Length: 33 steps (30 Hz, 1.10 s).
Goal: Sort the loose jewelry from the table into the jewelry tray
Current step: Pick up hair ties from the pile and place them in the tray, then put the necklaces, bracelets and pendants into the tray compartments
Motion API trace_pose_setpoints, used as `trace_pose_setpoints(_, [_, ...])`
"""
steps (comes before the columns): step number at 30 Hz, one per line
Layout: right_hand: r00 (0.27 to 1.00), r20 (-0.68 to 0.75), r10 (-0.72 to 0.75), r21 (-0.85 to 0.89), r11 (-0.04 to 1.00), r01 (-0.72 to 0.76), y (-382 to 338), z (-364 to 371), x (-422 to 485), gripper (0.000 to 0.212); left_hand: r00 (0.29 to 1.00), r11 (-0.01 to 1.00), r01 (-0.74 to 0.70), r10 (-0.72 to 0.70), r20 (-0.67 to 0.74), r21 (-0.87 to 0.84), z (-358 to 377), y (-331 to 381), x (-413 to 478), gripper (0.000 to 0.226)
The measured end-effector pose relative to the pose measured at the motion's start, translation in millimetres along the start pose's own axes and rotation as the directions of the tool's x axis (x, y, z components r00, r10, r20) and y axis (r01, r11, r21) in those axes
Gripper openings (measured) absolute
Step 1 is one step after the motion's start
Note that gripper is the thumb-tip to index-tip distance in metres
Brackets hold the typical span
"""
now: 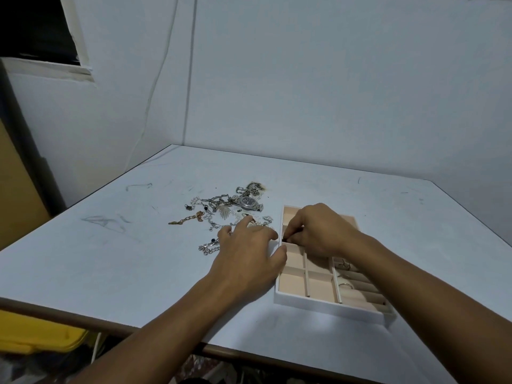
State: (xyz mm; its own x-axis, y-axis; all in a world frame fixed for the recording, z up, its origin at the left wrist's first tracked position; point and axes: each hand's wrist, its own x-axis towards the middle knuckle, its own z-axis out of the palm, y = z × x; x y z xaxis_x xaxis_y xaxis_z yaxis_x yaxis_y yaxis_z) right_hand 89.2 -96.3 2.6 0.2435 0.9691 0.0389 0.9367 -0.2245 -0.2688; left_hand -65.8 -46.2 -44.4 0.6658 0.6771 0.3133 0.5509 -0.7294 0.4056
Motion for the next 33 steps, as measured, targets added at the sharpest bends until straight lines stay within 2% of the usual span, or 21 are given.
trace_pose_setpoints(4, [0.997, 0.064, -0.041, -0.023, 0.999, 0.043, 3, -6, -8, 0.020, 0.999, 0.999, 0.032, -0.032, -0.006, -0.018, -8, -11, 5, 0.036])
trace_pose_setpoints(6, [0.993, 0.110, -0.039, 0.018, 0.999, 0.038, 5, -11, -9, 0.023, 0.998, 0.998, 0.065, -0.065, 0.004, -0.022, -16, -18, 10, 0.033])
trace_pose_setpoints(13, [0.997, 0.074, -0.029, 0.149, 0.989, 0.018, 7, -25, -3, 0.013, 0.987, 0.984, 0.141, -0.148, -0.062, -0.111, -36, -42, 18, 0.028])
trace_pose_setpoints(19, [0.995, 0.063, -0.074, 0.122, 0.990, 0.066, -14, -20, 25, 0.017, 0.971, 0.965, 0.212, -0.226, -0.077, -0.157, -44, -58, 16, 0.024])
trace_pose_setpoints(23, [0.987, 0.121, -0.107, 0.031, 0.994, 0.103, -33, -12, 50, 0.024, 0.966, 0.963, 0.231, -0.244, -0.083, -0.143, -45, -69, 13, 0.027])
trace_pose_setpoints(26, [0.975, 0.213, -0.067, -0.166, 0.981, 0.103, -40, -2, 63, 0.035, 0.967, 0.966, 0.226, -0.237, -0.090, -0.123, -46, -75, 11, 0.027])
trace_pose_setpoints(28, [0.976, 0.206, -0.070, -0.262, 0.957, 0.124, -43, 4, 66, 0.030, 0.967, 0.967, 0.227, -0.238, -0.086, -0.118, -47, -78, 12, 0.027])
trace_pose_setpoints(33, [0.976, 0.185, -0.113, -0.285, 0.945, 0.163, -41, 4, 66, 0.024, 0.967, 0.965, 0.221, -0.235, -0.093, -0.142, -48, -78, 20, 0.026])
